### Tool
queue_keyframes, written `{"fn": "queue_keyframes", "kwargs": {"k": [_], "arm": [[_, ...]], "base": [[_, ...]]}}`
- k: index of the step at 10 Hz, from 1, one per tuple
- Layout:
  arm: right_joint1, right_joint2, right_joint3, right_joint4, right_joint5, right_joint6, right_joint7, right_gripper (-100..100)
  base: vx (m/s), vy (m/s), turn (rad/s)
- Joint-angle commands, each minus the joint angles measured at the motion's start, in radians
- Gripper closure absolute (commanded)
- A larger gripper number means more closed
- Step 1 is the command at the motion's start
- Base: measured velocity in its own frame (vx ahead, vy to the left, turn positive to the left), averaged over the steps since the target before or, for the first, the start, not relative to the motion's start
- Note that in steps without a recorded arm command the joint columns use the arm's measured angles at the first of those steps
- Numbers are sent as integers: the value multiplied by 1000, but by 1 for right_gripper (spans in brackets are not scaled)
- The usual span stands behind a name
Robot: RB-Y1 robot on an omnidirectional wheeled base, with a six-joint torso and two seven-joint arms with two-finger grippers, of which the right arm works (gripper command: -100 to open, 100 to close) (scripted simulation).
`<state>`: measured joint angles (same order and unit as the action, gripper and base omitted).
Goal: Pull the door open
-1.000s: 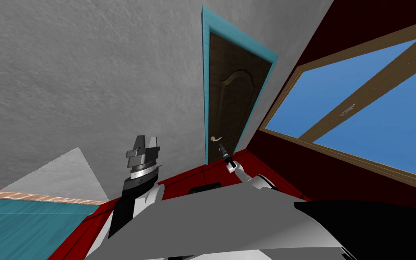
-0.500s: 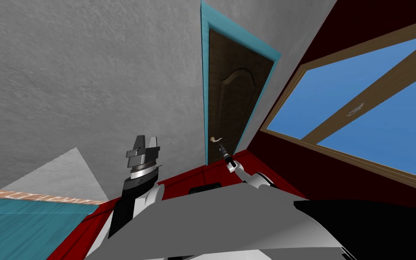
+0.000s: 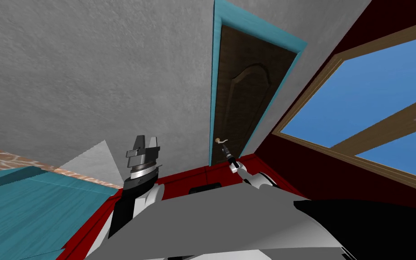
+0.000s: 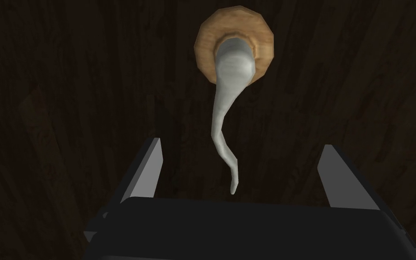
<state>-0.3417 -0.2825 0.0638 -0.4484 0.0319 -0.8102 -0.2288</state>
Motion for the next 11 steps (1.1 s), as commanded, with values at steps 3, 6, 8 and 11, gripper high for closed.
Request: {"fn": "queue_keyframes", "kwargs": {"k": [3,6,8,11], "arm": [[33,-23,-57,-63,9,10,-9,-100],[45,-40,-105,-15,15,1,-15,-100],[50,-49,-129,-8,18,-3,-18,-100],[56,-57,-153,-2,21,-8,-21,-100]], "base": [[51,22,156],[49,12,140],[34,0,57],[42,-3,97]]}}
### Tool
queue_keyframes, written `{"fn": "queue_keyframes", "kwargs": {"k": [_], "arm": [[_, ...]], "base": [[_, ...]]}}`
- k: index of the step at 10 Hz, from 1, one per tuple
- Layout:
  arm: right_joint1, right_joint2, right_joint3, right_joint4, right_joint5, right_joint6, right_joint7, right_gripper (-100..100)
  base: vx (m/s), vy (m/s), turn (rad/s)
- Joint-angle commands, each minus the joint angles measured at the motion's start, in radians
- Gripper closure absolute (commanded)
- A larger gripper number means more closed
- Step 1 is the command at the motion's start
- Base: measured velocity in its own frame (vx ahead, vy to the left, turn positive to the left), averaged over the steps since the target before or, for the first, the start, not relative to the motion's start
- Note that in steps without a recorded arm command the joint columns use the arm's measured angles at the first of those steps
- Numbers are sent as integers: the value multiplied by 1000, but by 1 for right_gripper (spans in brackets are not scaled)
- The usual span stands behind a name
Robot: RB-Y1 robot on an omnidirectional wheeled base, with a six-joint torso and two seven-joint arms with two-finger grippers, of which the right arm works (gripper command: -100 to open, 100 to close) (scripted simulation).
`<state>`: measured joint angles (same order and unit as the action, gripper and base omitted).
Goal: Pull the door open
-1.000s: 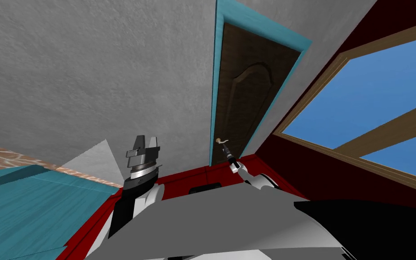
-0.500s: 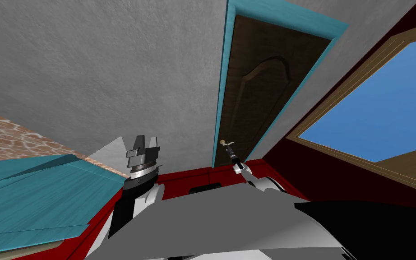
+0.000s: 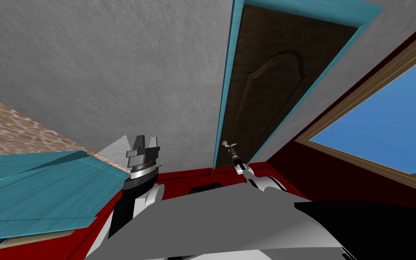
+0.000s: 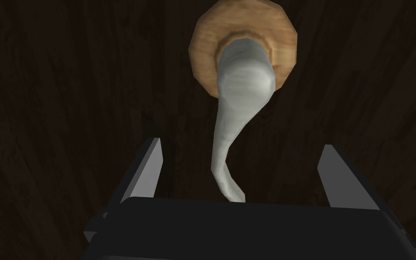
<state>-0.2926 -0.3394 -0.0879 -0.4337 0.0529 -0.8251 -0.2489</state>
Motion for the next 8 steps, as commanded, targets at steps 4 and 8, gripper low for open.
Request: {"fn": "queue_keyframes", "kwargs": {"k": [4,8], "arm": [[25,-27,-77,31,10,-7,-10,-100],[29,-38,-101,12,14,-5,-14,100]], "base": [[62,-11,209],[36,-16,80]]}}
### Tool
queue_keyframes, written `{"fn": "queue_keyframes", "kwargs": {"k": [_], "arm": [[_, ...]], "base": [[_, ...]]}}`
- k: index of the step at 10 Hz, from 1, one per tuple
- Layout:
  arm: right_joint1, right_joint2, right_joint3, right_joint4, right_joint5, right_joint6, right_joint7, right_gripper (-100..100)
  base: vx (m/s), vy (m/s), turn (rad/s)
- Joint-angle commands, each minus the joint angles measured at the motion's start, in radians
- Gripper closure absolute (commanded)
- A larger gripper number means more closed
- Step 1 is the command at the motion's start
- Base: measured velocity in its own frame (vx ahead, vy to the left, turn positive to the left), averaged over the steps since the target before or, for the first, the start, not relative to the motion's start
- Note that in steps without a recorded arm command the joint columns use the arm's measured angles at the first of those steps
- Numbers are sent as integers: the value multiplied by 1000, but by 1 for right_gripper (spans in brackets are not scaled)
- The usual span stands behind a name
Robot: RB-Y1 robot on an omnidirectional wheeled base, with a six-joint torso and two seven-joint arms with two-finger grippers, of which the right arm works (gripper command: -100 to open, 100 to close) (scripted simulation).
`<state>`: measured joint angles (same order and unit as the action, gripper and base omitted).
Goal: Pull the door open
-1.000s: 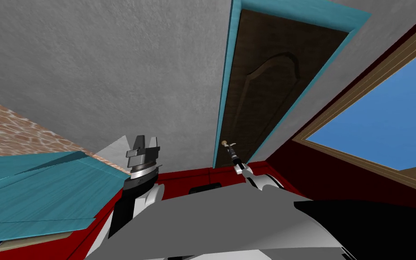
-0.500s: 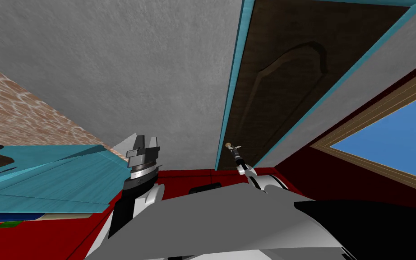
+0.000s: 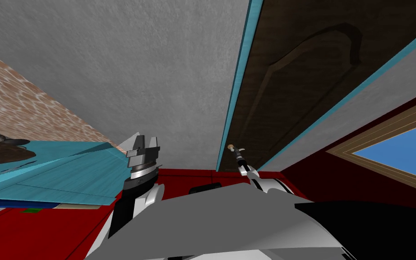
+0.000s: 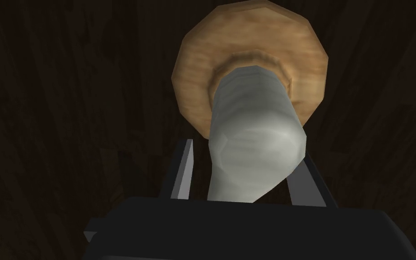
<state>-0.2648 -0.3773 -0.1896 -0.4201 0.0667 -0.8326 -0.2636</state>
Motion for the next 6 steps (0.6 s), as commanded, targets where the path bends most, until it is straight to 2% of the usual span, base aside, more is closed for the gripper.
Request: {"fn": "queue_keyframes", "kwargs": {"k": [1,5,6], "arm": [[1,0,0,-2,0,3,0,100],[1,0,0,-2,0,3,0,100],[6,-5,11,-2,9,-6,-15,100]], "base": [[-10,4,-11],[0,0,0],[-108,-10,72]]}}
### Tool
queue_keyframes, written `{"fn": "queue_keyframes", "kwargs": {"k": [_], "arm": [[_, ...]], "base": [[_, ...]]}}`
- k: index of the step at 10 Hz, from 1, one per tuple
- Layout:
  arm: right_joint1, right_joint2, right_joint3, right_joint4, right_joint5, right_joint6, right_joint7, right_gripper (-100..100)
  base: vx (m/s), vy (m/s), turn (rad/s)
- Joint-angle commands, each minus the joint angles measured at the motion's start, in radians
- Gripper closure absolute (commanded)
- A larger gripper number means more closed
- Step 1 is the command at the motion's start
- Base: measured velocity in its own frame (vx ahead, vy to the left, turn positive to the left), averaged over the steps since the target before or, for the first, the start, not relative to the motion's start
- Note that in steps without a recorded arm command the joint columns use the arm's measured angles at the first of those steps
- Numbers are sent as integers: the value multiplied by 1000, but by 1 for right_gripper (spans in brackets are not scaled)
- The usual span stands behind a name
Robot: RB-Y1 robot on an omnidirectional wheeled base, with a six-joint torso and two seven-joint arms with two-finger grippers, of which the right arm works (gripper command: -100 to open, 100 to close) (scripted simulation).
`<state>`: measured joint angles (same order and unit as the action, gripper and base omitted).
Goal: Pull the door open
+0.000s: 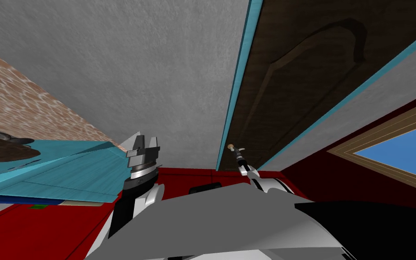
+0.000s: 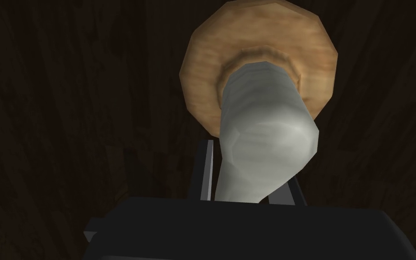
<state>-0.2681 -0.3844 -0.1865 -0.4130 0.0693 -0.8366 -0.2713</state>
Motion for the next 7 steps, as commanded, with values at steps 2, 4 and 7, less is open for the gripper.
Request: {"fn": "queue_keyframes", "kwargs": {"k": [2,4,7], "arm": [[15,-6,24,-11,19,-17,-29,100],[20,-14,38,-13,32,-30,-48,100],[32,-30,71,-18,59,-60,-91,100]], "base": [[-181,-86,92],[-184,-47,63],[-218,-62,76]]}}
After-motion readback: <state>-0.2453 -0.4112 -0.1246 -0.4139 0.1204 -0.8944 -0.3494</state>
